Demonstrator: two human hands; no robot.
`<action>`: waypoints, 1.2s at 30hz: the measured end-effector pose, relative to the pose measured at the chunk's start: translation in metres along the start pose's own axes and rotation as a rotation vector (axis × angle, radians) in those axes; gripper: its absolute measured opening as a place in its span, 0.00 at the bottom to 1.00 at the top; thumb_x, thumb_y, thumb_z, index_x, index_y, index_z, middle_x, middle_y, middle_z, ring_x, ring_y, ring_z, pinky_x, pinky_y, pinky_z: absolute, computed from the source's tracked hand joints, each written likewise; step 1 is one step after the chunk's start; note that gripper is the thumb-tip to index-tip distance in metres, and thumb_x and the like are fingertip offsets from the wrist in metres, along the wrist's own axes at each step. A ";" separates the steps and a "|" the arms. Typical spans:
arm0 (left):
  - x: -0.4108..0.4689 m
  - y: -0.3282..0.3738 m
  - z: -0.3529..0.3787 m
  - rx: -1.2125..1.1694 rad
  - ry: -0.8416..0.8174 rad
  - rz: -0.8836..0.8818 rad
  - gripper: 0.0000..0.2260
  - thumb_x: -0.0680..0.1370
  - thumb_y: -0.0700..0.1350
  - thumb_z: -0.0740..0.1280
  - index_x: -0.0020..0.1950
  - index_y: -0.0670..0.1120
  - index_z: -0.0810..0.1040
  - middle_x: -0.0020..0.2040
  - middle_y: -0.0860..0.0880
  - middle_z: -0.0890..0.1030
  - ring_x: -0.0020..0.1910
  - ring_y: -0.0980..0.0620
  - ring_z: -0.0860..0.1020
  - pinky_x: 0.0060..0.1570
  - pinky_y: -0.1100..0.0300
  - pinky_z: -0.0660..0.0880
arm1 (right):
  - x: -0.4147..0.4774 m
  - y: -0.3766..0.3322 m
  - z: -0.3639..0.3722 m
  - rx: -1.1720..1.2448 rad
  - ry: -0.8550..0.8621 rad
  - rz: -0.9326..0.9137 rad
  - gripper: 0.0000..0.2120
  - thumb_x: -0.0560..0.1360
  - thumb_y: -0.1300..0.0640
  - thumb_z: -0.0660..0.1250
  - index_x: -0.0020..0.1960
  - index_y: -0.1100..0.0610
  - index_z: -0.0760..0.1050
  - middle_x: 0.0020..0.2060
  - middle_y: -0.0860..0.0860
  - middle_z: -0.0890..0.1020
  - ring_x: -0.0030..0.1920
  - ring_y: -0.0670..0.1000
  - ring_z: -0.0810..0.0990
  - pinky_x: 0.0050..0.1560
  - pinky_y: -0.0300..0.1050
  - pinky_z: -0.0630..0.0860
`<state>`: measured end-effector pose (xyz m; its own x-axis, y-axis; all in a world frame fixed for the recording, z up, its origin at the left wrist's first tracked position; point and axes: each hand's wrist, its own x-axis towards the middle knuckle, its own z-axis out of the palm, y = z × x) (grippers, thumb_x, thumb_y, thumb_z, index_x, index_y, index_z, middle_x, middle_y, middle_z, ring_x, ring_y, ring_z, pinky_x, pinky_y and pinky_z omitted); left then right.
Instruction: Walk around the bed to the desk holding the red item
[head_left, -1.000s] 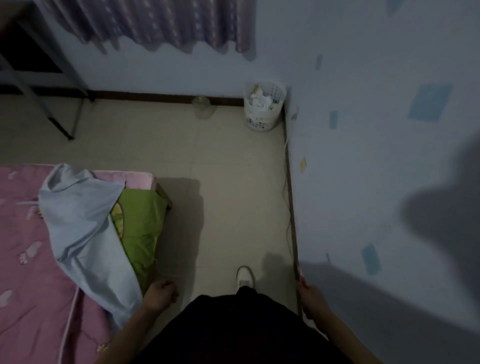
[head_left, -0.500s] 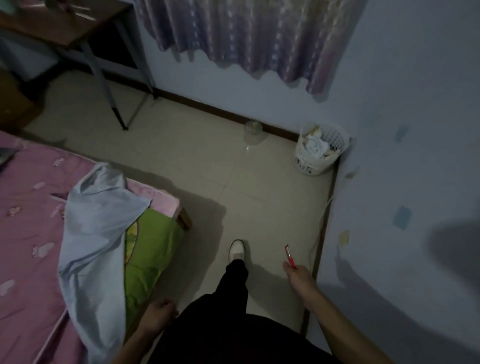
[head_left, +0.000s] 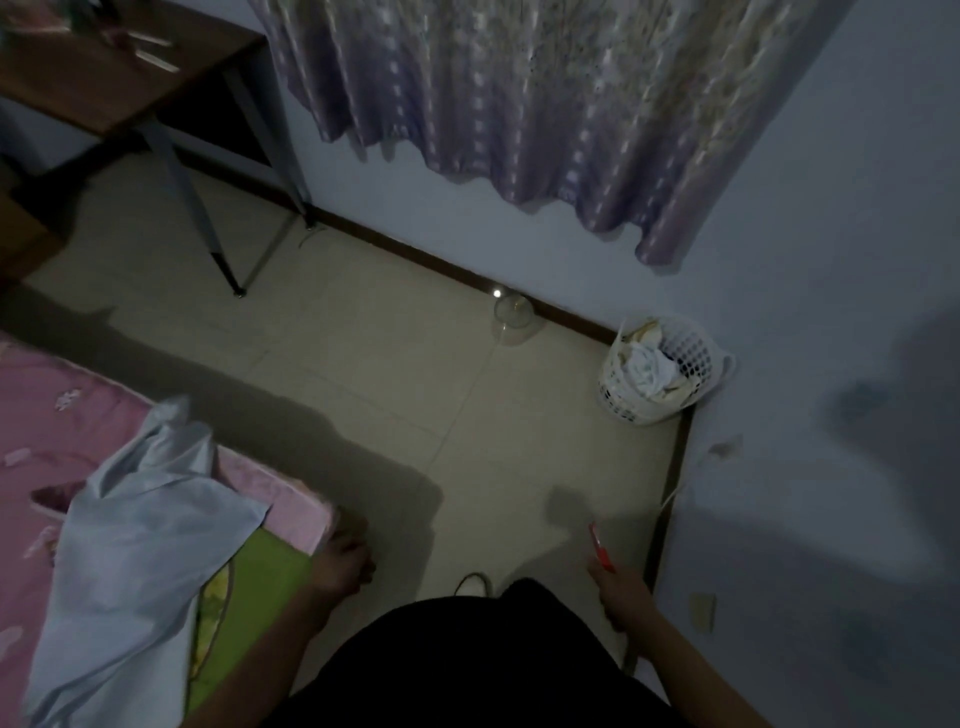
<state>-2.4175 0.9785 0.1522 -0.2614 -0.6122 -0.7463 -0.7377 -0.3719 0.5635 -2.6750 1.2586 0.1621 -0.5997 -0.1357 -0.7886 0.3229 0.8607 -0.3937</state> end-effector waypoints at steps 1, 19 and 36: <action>0.010 0.016 0.000 -0.005 -0.001 0.019 0.12 0.80 0.35 0.61 0.36 0.42 0.73 0.28 0.45 0.76 0.23 0.51 0.72 0.19 0.67 0.65 | 0.008 -0.009 -0.005 -0.008 0.000 0.001 0.21 0.81 0.48 0.63 0.32 0.55 0.68 0.18 0.47 0.67 0.19 0.48 0.66 0.26 0.38 0.59; 0.166 0.202 -0.051 -0.249 0.172 -0.131 0.08 0.80 0.38 0.63 0.42 0.41 0.78 0.30 0.45 0.78 0.27 0.50 0.74 0.26 0.63 0.68 | 0.204 -0.321 -0.016 -0.386 -0.161 -0.144 0.23 0.81 0.49 0.64 0.29 0.56 0.70 0.24 0.52 0.72 0.28 0.53 0.73 0.34 0.44 0.65; 0.286 0.277 -0.143 -0.415 0.357 -0.280 0.18 0.79 0.36 0.65 0.28 0.42 0.76 0.22 0.50 0.78 0.26 0.52 0.74 0.28 0.64 0.70 | 0.294 -0.693 0.110 -0.498 -0.311 -0.368 0.17 0.80 0.47 0.63 0.50 0.61 0.79 0.32 0.54 0.77 0.32 0.54 0.77 0.31 0.41 0.69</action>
<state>-2.6074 0.6006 0.1449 0.1852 -0.6209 -0.7617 -0.4258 -0.7493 0.5073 -2.9947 0.5684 0.1515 -0.3437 -0.5326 -0.7735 -0.2803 0.8443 -0.4568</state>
